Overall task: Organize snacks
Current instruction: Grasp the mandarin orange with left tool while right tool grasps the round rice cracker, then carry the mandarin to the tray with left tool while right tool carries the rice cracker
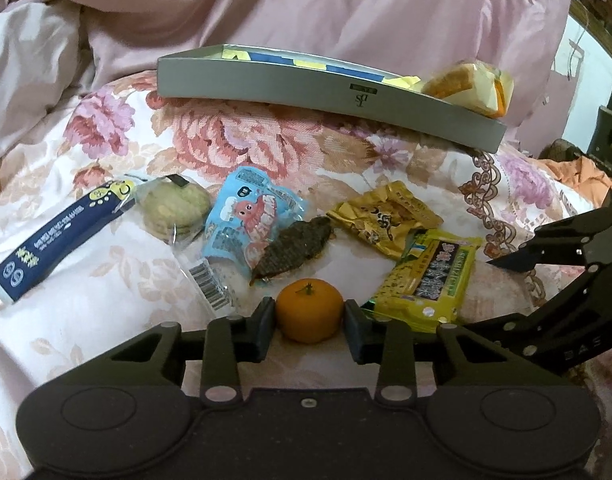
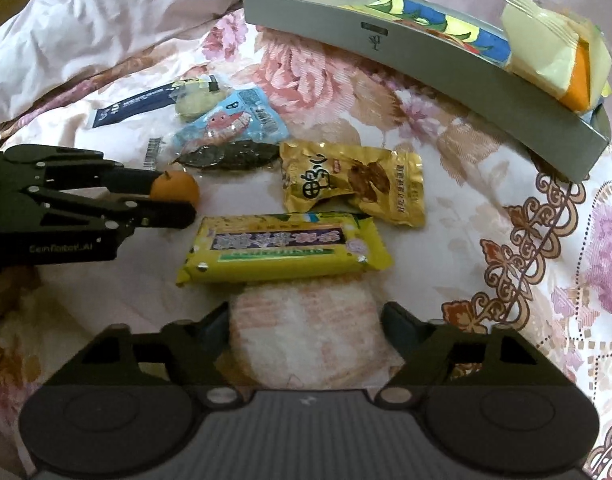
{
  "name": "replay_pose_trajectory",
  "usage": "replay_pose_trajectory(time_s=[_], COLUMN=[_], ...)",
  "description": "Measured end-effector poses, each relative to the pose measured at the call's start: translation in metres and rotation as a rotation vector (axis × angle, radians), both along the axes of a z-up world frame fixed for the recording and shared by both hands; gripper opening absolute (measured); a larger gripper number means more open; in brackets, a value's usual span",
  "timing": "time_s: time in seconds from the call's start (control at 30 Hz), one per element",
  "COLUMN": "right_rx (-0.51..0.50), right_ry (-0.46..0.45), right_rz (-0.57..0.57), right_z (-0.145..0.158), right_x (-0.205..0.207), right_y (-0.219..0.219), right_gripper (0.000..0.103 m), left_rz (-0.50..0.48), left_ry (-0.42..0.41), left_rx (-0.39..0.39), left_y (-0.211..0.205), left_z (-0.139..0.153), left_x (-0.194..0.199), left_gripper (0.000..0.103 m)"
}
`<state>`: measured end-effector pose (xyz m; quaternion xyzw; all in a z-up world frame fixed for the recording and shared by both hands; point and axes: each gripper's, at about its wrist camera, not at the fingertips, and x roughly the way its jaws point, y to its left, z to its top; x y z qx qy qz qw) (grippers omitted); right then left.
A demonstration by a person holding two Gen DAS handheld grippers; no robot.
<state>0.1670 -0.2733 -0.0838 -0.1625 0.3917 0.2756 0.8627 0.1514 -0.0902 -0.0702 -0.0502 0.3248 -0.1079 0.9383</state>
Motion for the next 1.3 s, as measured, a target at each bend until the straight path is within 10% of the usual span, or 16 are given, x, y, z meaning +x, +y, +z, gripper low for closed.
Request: replay_pose_trajectory(time_s=[0.5,1.3], right_rx=[-0.284,0.086], right_ry=[-0.374,-0.828], right_rz=[0.035,-0.335], right_z=[0.006,0.071], right_x=[-0.043,-0.019], right_y=[0.034,-0.009], right_gripper=[0.077,0.078], left_rz=[0.009,0.042], left_ry=[-0.031,-0.217], left_rx=[-0.041,-0.075], left_y=[-0.009,-0.039], left_z=[0.019,0.107], left_x=[-0.02,0.06], left_gripper=[0.038,0.038])
